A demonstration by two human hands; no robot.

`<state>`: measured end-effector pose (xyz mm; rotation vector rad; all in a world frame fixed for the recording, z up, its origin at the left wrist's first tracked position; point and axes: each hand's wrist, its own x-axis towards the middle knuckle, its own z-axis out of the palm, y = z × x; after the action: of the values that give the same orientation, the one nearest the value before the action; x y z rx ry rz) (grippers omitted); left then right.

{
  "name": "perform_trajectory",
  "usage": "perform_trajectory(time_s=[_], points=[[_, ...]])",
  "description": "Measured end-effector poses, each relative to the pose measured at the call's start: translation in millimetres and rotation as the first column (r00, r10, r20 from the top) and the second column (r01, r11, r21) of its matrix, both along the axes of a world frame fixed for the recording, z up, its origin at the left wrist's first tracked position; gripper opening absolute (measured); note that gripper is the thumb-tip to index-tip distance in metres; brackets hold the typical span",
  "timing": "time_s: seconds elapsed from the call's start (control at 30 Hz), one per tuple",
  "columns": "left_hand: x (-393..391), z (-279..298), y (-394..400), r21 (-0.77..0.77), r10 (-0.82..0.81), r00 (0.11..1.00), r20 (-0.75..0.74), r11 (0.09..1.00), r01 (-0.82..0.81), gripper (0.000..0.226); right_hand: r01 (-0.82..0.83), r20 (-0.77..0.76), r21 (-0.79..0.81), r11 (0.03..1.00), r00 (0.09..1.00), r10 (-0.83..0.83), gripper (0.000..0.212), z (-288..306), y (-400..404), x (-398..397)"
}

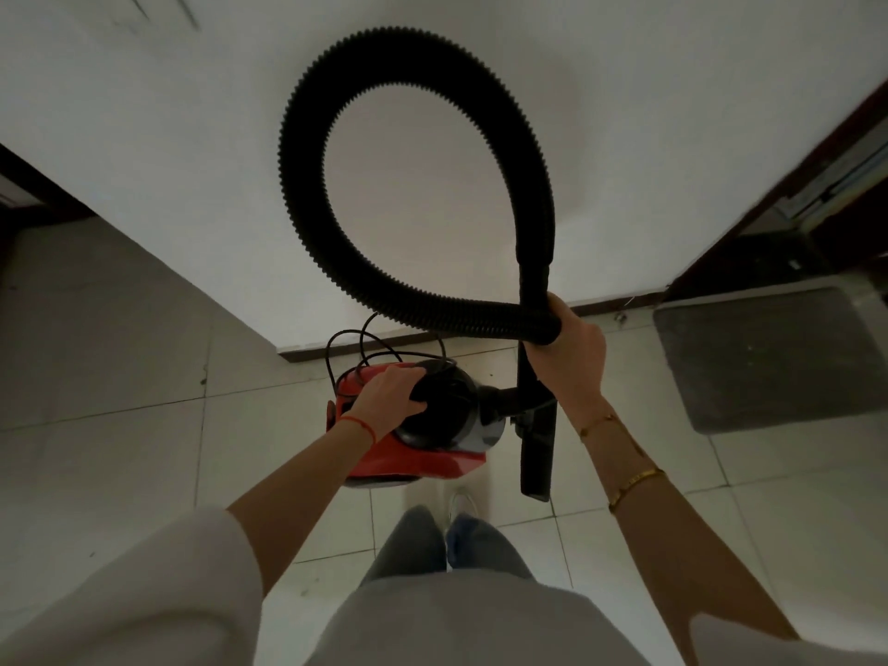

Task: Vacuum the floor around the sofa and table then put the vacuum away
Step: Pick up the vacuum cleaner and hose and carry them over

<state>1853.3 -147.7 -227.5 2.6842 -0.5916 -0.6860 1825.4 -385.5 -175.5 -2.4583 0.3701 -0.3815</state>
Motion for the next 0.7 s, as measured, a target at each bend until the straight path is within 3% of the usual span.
perform_trajectory(time_s=[0.37,0.7], points=[[-11,21,-18,-0.042,-0.143,0.99,0.008,0.989,0.143,0.036,0.112,-0.04,0.039,0.993,0.993,-0.11,0.045,31,-7,-53],[-10,24,-51,-0.083,-0.385,0.923,-0.002,0.92,0.383,0.044,0.46,-0.027,0.028,0.888,0.888,-0.459,0.041,42,-10,-114]])
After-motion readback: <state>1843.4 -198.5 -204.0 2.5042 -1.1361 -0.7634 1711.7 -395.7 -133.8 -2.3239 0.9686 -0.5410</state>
